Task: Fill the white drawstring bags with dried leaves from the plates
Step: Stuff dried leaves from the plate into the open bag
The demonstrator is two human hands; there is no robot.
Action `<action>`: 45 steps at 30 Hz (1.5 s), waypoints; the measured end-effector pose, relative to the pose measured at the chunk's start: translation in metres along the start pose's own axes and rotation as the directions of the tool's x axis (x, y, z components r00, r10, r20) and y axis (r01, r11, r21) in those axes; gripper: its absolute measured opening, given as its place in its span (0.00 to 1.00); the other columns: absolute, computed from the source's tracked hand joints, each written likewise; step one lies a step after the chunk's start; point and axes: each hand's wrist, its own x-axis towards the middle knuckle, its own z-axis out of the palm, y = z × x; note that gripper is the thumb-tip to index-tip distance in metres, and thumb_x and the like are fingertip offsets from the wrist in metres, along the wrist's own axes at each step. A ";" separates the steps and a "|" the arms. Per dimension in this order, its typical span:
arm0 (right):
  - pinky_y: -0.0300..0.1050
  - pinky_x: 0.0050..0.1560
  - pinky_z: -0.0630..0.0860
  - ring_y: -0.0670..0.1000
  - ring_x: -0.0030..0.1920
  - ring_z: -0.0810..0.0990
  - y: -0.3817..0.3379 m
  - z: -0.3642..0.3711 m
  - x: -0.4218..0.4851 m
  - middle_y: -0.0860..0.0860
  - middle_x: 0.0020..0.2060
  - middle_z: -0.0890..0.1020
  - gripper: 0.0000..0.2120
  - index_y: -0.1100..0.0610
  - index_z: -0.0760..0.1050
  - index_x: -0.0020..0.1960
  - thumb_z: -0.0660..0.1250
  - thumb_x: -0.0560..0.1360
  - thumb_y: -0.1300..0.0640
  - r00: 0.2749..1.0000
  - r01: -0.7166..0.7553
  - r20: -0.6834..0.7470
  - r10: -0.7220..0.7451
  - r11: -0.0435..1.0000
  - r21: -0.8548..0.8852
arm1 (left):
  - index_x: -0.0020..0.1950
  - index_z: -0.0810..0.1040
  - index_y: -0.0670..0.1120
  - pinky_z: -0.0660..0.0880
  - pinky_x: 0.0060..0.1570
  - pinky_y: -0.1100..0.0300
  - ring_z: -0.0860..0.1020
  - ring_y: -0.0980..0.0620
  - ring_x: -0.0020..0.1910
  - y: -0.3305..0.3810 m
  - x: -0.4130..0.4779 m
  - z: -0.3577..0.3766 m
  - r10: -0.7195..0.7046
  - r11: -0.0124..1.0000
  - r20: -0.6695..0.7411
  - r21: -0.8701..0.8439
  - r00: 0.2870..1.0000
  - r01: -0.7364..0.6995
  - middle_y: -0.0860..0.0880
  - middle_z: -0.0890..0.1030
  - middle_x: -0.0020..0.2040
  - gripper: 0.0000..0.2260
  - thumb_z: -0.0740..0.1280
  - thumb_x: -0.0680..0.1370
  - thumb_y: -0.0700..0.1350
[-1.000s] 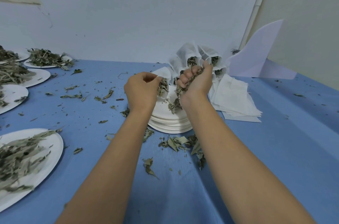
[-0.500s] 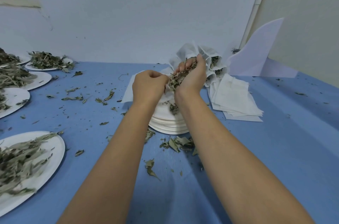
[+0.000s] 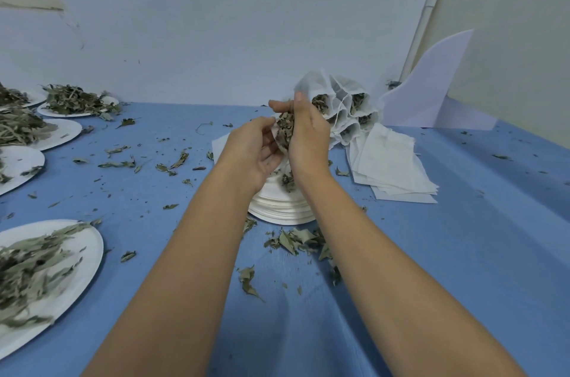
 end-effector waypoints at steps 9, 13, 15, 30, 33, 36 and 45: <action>0.28 0.44 0.73 0.40 0.51 0.81 -0.002 -0.002 -0.007 0.49 0.48 0.85 0.27 0.54 0.82 0.40 0.49 0.82 0.45 0.995 -0.050 0.085 0.048 0.998 0.024 | 0.52 0.76 0.41 0.81 0.41 0.59 0.82 0.57 0.33 -0.006 0.002 0.001 0.048 0.992 0.096 0.109 0.994 -0.058 0.50 0.83 0.34 0.09 0.70 0.76 0.43; 0.37 0.51 0.74 0.44 0.51 0.81 -0.001 -0.002 -0.009 0.49 0.47 0.85 0.27 0.54 0.83 0.45 0.50 0.79 0.40 0.985 -0.099 0.152 0.085 0.992 0.081 | 0.47 0.73 0.43 0.81 0.43 0.56 0.82 0.54 0.36 -0.008 0.006 -0.001 0.065 0.990 0.061 0.122 0.996 -0.072 0.48 0.81 0.37 0.07 0.71 0.75 0.41; 0.40 0.56 0.75 0.46 0.56 0.80 -0.001 -0.001 -0.011 0.53 0.53 0.83 0.26 0.56 0.81 0.55 0.51 0.78 0.40 0.977 -0.125 0.190 0.100 0.984 0.127 | 0.46 0.73 0.43 0.82 0.40 0.58 0.83 0.54 0.36 -0.008 0.008 -0.002 0.088 0.987 0.057 0.130 0.994 -0.095 0.47 0.82 0.37 0.07 0.71 0.75 0.40; 0.37 0.62 0.69 0.48 0.66 0.71 0.005 -0.011 0.005 0.50 0.64 0.75 0.16 0.54 0.73 0.67 0.56 0.81 0.52 0.964 -0.185 0.186 0.190 0.982 -0.045 | 0.41 0.72 0.50 0.75 0.37 0.63 0.74 0.56 0.32 -0.015 0.021 -0.019 0.505 0.704 0.010 0.574 0.863 -0.419 0.52 0.74 0.34 0.11 0.73 0.71 0.38; 0.48 0.61 0.73 0.50 0.55 0.77 0.014 -0.020 0.010 0.49 0.50 0.80 0.12 0.57 0.77 0.59 0.60 0.79 0.59 0.961 -0.246 0.063 0.269 0.935 -0.255 | 0.42 0.72 0.50 0.73 0.33 0.68 0.73 0.58 0.30 -0.017 0.022 -0.020 0.505 0.702 0.029 0.568 0.863 -0.430 0.53 0.72 0.34 0.11 0.72 0.71 0.38; 0.44 0.47 0.76 0.52 0.42 0.78 0.012 -0.028 0.012 0.55 0.42 0.81 0.12 0.64 0.79 0.56 0.60 0.76 0.67 0.924 -0.339 0.104 0.369 0.913 -0.225 | 0.41 0.72 0.49 0.71 0.28 0.72 0.71 0.63 0.26 -0.016 0.020 -0.020 0.498 0.712 0.059 0.543 0.865 -0.446 0.53 0.71 0.32 0.11 0.72 0.71 0.36; 0.30 0.33 0.76 0.41 0.28 0.81 0.003 -0.040 0.008 0.50 0.32 0.81 0.08 0.61 0.79 0.42 0.66 0.72 0.73 0.908 -0.371 0.179 0.379 0.925 -0.081 | 0.40 0.74 0.48 0.77 0.42 0.59 0.74 0.55 0.34 -0.016 0.021 -0.021 0.470 0.755 0.047 0.495 0.881 -0.429 0.52 0.72 0.33 0.12 0.74 0.69 0.33</action>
